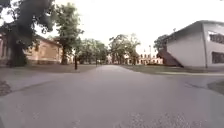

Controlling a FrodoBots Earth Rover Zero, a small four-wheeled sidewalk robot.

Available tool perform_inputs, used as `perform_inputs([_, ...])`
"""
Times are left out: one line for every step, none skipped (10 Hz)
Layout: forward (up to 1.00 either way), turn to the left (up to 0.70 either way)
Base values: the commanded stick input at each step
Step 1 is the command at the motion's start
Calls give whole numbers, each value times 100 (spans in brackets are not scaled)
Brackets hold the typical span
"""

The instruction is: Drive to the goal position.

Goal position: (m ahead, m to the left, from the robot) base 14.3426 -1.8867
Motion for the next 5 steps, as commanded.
perform_inputs([45,0])
perform_inputs([45,0])
perform_inputs([45,0])
perform_inputs([45,0])
perform_inputs([45,0])
